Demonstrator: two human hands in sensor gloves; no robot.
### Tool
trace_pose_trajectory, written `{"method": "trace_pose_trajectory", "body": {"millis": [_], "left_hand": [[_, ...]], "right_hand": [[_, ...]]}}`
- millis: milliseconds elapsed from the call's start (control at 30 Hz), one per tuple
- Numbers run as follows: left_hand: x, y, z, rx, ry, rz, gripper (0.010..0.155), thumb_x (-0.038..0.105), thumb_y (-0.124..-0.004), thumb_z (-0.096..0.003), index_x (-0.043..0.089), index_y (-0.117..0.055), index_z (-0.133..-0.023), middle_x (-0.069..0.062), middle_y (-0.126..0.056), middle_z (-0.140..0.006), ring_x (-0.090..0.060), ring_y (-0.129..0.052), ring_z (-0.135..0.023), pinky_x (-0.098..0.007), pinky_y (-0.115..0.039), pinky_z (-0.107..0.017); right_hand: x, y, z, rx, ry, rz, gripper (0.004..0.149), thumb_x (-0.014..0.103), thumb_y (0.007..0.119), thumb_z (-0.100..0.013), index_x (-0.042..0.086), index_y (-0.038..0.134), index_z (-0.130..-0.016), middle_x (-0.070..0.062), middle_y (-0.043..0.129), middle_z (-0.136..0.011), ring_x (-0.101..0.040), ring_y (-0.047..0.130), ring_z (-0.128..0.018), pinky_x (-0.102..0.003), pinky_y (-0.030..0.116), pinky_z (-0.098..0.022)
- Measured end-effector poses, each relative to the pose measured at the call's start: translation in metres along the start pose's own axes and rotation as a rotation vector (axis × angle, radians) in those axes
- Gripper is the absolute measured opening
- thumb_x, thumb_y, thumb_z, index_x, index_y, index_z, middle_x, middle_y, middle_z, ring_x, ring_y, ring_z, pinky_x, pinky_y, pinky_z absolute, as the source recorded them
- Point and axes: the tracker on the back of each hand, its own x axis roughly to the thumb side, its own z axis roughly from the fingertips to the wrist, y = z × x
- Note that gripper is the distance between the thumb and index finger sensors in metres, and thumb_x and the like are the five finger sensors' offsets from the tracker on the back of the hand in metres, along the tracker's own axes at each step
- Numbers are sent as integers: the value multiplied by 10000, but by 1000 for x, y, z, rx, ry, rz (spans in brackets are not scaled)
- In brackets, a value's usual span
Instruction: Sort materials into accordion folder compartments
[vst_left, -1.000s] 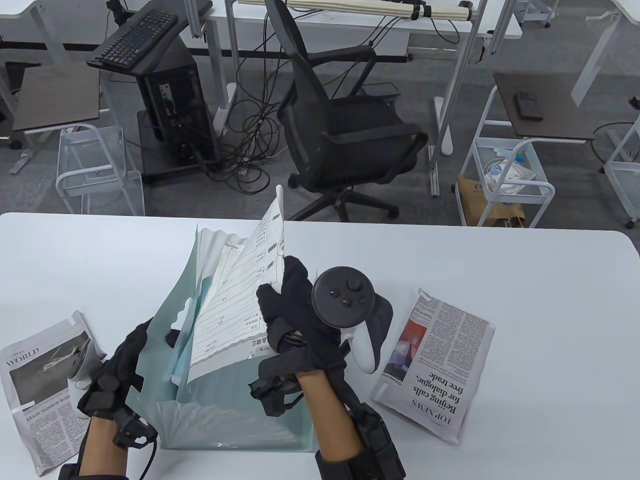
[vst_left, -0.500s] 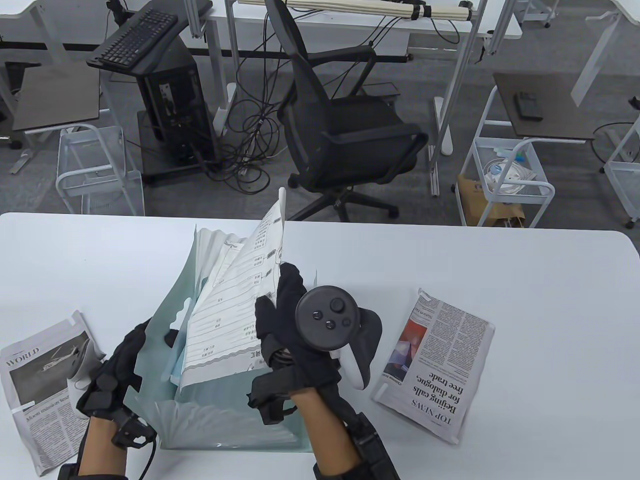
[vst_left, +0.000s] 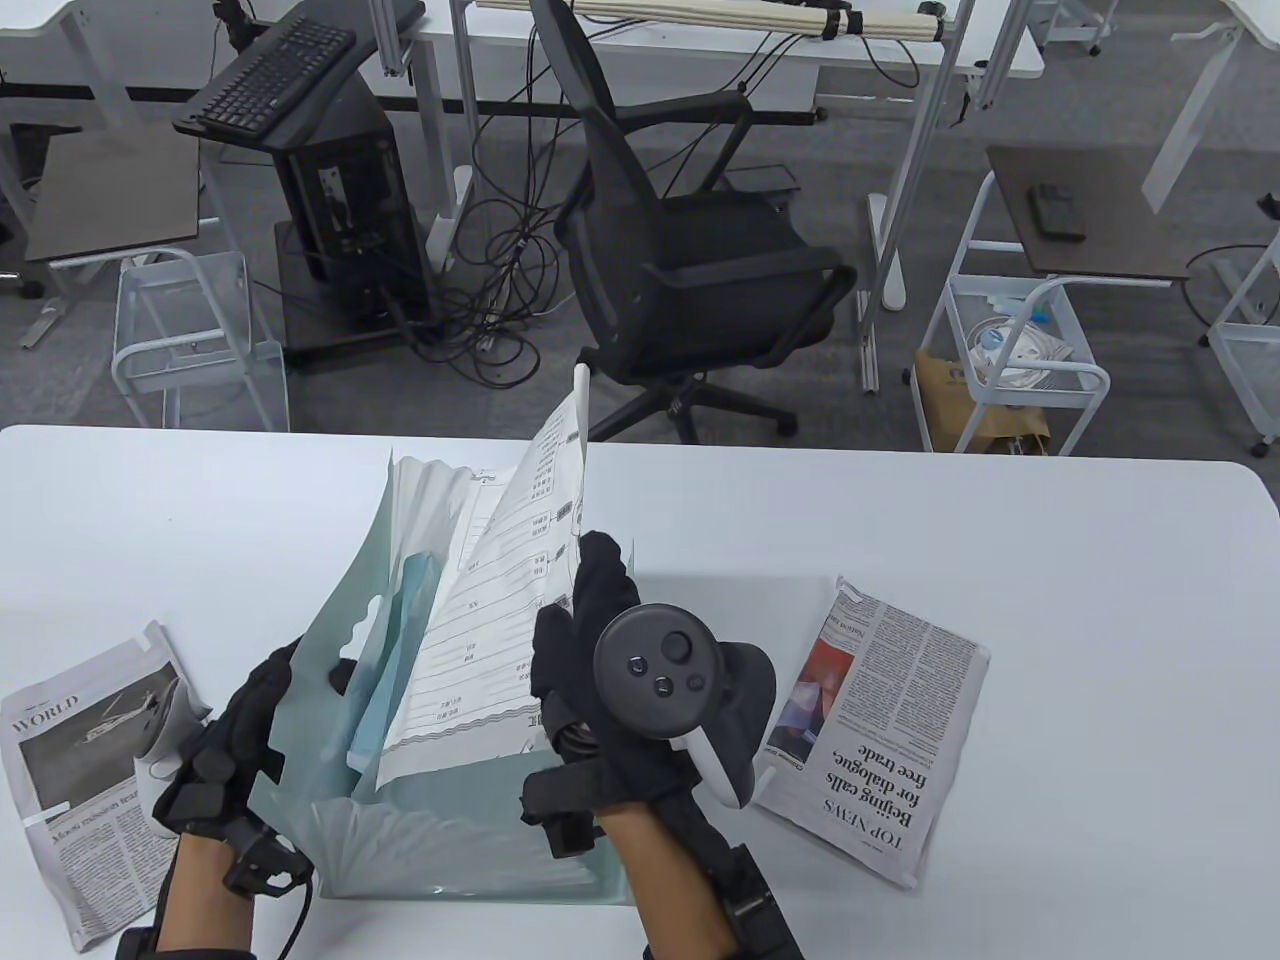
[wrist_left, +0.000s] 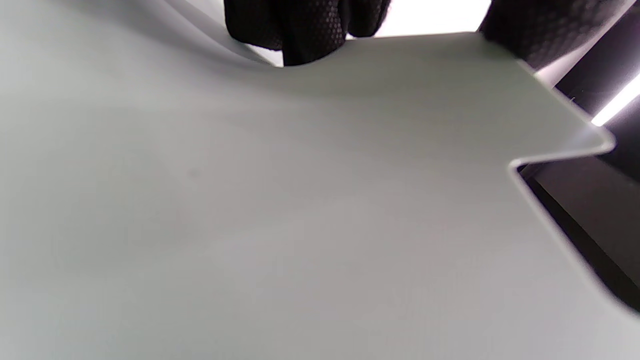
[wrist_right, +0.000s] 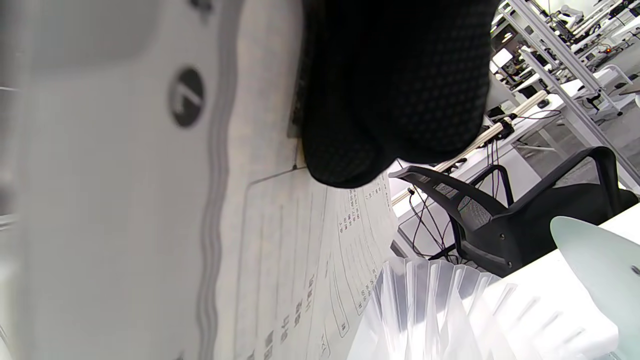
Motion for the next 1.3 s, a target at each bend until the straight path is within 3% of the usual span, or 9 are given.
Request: {"method": "trace_pose_trajectory", "body": {"millis": [467,867,1300], "left_hand": [[0,0,0,2,-1,1,802,670,-752,-486,280,-397,-1091,-63,-750,-1003,-298,-500,-1089,-662,-274,-740],[0,1,1,2,-1,1,802,670,-751,-486,279,-397,-1091,-64,-748,-1004,-300,-498,-1089,-662,-275,-739],[0,1,0,0,0,2,803,670,-752,-486,278,-397,-1091,-65,-746,-1005,-298,-497,-1089,-662,-273,-739]], "right_hand": [[5,2,5,-70,-32,4,593,87,771,-614,-129,426,-1046,-354,687,-885,-319,1018,-469,-364,928,-353],[8,20,14,-39,-4,43,599,86,770,-616,-155,420,-1038,-384,680,-876,-323,1028,-457,-361,939,-344],[23,23,20,-25,-32,94,599,84,770,-616,-157,421,-1040,-389,678,-879,-321,1028,-456,-361,938,-343]]}}
